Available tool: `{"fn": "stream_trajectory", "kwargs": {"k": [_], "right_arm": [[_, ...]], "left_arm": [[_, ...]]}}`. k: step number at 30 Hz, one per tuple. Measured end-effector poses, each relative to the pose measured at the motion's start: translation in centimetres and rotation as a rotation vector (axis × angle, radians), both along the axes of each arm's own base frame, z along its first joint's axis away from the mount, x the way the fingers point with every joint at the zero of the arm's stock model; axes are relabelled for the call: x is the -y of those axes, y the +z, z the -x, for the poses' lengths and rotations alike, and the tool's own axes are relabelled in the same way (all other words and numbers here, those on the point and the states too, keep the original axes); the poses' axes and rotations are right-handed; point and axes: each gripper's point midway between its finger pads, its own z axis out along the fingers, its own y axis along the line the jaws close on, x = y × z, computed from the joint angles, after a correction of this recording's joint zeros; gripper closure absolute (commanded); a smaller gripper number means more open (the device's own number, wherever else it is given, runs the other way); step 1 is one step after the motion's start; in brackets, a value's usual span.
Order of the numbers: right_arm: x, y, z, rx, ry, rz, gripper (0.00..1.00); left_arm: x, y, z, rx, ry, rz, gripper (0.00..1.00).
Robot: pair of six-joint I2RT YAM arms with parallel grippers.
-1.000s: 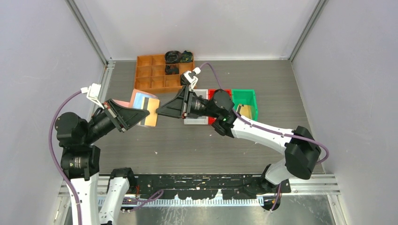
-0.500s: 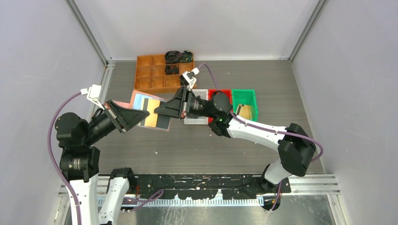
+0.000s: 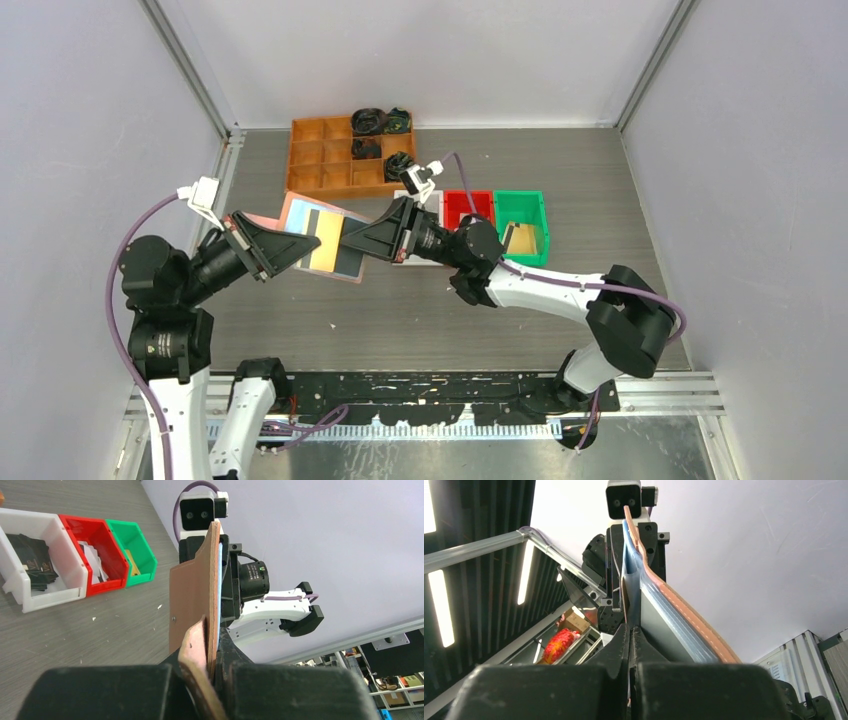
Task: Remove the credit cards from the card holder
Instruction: Remove the credit card from the card holder.
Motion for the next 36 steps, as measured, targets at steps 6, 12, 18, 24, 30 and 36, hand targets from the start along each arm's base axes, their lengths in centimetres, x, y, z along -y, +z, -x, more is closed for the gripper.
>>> {"fn": "stream_trajectory", "kwargs": {"k": [6, 12, 18, 24, 30, 36], "right_arm": [[0.2, 0.7, 0.0, 0.005, -0.008, -0.019, 0.69], [-0.1, 1.5, 0.5, 0.020, 0.002, -0.025, 0.81], [-0.5, 1.1, 0.5, 0.016, 0.002, -0.009, 0.94], [-0.5, 0.6, 0.3, 0.007, -0.012, -0.009, 0.99], [0.0, -0.1, 0.2, -0.011, -0.039, -0.034, 0.99], [0.1, 0.3, 0.1, -0.011, -0.048, -0.071, 0.99]], "left_arm": [[0.0, -0.1, 0.1, -0.004, 0.001, 0.006, 1.00], [0.0, -0.2, 0.1, -0.010, 0.003, 0.014, 1.00], [0.0, -0.2, 0.2, -0.009, 0.000, 0.014, 1.00], [0.1, -0.2, 0.2, -0.016, 0.000, 0.016, 0.88], [0.2, -0.1, 0.3, -0.050, -0.003, 0.042, 0.91], [0.2, 0.2, 0.2, -0.070, 0.002, 0.070, 0.93]]}}
